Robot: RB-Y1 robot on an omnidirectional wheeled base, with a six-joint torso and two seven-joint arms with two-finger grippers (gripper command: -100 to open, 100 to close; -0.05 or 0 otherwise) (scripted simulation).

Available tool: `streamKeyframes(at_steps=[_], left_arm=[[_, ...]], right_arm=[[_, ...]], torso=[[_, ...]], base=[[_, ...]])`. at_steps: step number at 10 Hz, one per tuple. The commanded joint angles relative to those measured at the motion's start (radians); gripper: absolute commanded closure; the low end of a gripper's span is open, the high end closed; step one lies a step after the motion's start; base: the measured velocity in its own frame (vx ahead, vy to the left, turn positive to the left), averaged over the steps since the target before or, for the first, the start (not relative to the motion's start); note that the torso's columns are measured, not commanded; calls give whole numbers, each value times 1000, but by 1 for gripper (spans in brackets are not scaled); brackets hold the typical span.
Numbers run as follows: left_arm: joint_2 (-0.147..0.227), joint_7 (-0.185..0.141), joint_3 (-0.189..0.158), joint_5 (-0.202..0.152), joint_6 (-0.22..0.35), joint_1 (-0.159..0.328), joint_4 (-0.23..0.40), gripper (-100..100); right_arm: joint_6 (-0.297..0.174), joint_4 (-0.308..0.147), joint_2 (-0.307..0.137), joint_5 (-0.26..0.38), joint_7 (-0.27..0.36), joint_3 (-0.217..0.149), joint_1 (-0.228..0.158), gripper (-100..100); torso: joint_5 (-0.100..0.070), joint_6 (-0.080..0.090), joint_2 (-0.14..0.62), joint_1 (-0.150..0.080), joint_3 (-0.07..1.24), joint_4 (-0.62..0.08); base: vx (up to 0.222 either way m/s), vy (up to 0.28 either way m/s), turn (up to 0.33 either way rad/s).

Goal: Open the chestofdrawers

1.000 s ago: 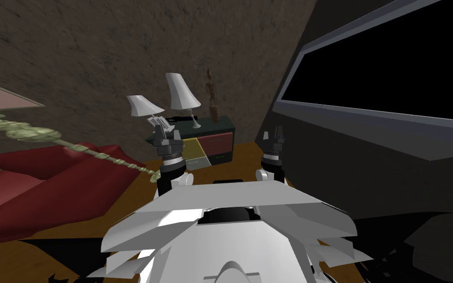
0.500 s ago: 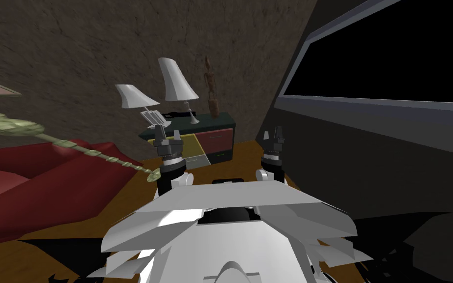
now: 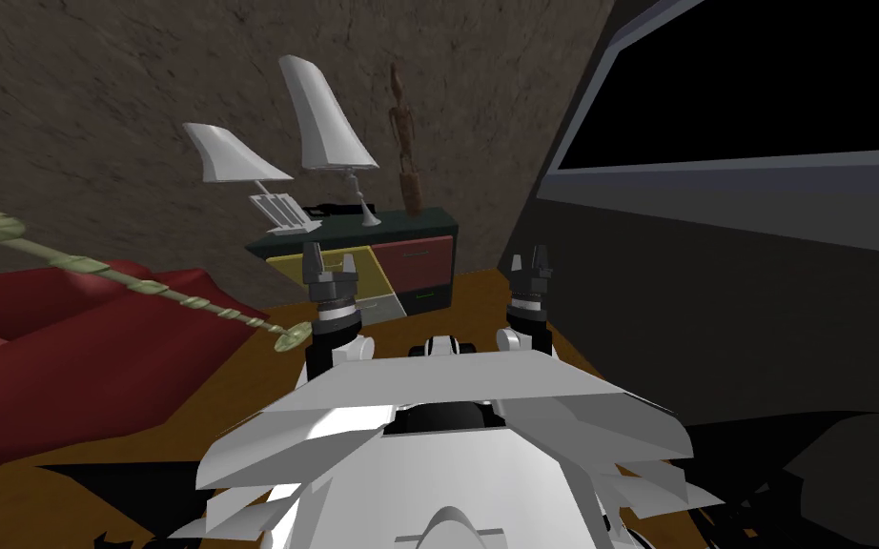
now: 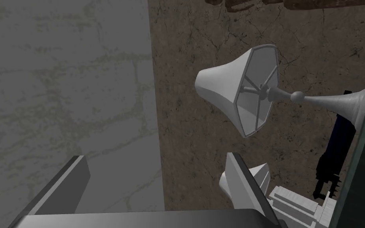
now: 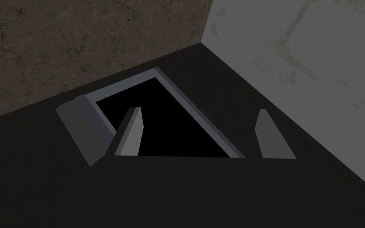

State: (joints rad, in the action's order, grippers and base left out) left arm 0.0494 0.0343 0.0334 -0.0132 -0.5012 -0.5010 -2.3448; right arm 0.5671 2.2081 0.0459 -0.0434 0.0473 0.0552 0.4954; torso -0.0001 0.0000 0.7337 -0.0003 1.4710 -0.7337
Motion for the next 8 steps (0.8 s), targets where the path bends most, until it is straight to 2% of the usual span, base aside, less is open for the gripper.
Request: streamKeyframes(at_steps=[1,3,5,8], left_arm=[[56,0,-5,-1,6,9,30,-100],[93,2,-9,1,16,23,80,-100],[112,5,-14,2,29,39,139,-100],[117,8,-19,4,41,56,197,-100]], right_arm=[[0,0,0,0,0,0,0,0],[0,0,0,0,0,0,0,0],[0,0,0,0,0,0,0,0],[0,0,0,0,0,0,0,0]], torso=[[0,0,2,0,5,-3],[0,0,3,0,6,-4],[0,0,3,-1,6,-4],[0,0,5,0,5,-4]], base=[[36,-17,0],[57,-24,2],[91,-40,2],[85,-43,2]])
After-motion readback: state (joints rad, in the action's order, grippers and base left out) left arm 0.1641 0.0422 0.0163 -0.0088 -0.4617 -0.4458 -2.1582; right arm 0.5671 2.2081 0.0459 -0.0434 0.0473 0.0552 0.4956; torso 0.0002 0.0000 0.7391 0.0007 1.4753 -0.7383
